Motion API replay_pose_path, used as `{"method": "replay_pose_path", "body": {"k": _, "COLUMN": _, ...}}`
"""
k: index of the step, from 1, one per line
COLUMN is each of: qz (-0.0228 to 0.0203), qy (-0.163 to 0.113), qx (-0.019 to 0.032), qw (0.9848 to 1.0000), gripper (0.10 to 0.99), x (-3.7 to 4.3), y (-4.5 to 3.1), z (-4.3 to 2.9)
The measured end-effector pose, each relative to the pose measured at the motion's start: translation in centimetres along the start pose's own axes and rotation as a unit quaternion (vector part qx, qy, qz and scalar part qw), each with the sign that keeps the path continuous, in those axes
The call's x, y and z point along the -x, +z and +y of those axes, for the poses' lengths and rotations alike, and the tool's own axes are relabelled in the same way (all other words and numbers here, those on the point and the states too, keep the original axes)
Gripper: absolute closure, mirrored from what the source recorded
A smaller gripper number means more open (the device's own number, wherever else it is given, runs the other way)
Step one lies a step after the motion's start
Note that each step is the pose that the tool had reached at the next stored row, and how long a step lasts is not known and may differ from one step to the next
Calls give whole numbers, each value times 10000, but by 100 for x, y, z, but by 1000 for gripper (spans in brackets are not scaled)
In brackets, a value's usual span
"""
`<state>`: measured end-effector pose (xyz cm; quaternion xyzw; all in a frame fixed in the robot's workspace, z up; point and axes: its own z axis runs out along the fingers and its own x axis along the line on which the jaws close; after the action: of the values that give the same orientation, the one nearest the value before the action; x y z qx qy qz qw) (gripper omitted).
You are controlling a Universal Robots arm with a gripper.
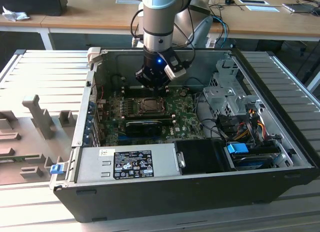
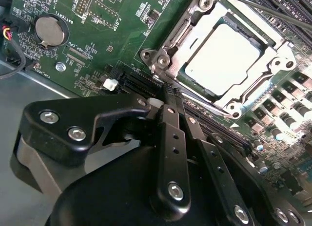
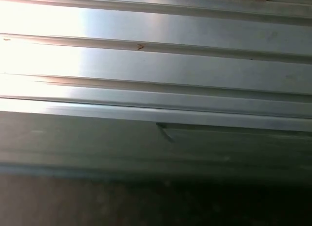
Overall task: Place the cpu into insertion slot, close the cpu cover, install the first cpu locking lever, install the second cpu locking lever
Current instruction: 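Install the first cpu locking lever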
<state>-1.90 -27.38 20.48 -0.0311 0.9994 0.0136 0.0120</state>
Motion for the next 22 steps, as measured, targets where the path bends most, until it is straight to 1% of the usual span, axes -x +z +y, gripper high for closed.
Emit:
{"method": "replay_pose_path", "body": {"k": 8, "qz": 1, "qy": 19, "qx": 1, "qw": 10000, "gripper": 980, "x": 2, "y": 31, "z": -22}}
{"method": "replay_pose_path", "body": {"k": 9, "qz": 1, "qy": 20, "qx": 18, "qw": 10000, "gripper": 980, "x": 2, "y": 33, "z": -28}}
{"method": "replay_pose_path", "body": {"k": 10, "qz": -3, "qy": 21, "qx": 85, "qw": 10000, "gripper": 980, "x": 4, "y": 37, "z": -34}}
{"method": "replay_pose_path", "body": {"k": 11, "qz": -6, "qy": 22, "qx": 106, "qw": 9999, "gripper": 980, "x": 5, "y": 39, "z": -34}}
{"method": "replay_pose_path", "body": {"k": 13, "qz": -6, "qy": 22, "qx": 109, "qw": 9999, "gripper": 980, "x": 5, "y": 39, "z": -34}}
{"method": "replay_pose_path", "body": {"k": 14, "qz": -9, "qy": 21, "qx": 112, "qw": 9999, "gripper": 980, "x": 7, "y": 2, "z": -31}}
{"method": "replay_pose_path", "body": {"k": 15, "qz": -6, "qy": 22, "qx": 108, "qw": 9999, "gripper": 980, "x": 8, "y": -56, "z": -31}}
{"method": "replay_pose_path", "body": {"k": 16, "qz": -6, "qy": 22, "qx": 108, "qw": 9999, "gripper": 980, "x": 8, "y": -90, "z": -30}}
{"method": "replay_pose_path", "body": {"k": 17, "qz": -5, "qy": 21, "qx": 106, "qw": 9999, "gripper": 980, "x": 10, "y": -152, "z": -29}}
{"method": "replay_pose_path", "body": {"k": 18, "qz": -5, "qy": 21, "qx": 99, "qw": 9999, "gripper": 980, "x": 10, "y": -156, "z": -29}}
{"method": "replay_pose_path", "body": {"k": 22, "qz": -4, "qy": 21, "qx": 97, "qw": 10000, "gripper": 980, "x": 7, "y": -158, "z": -66}}
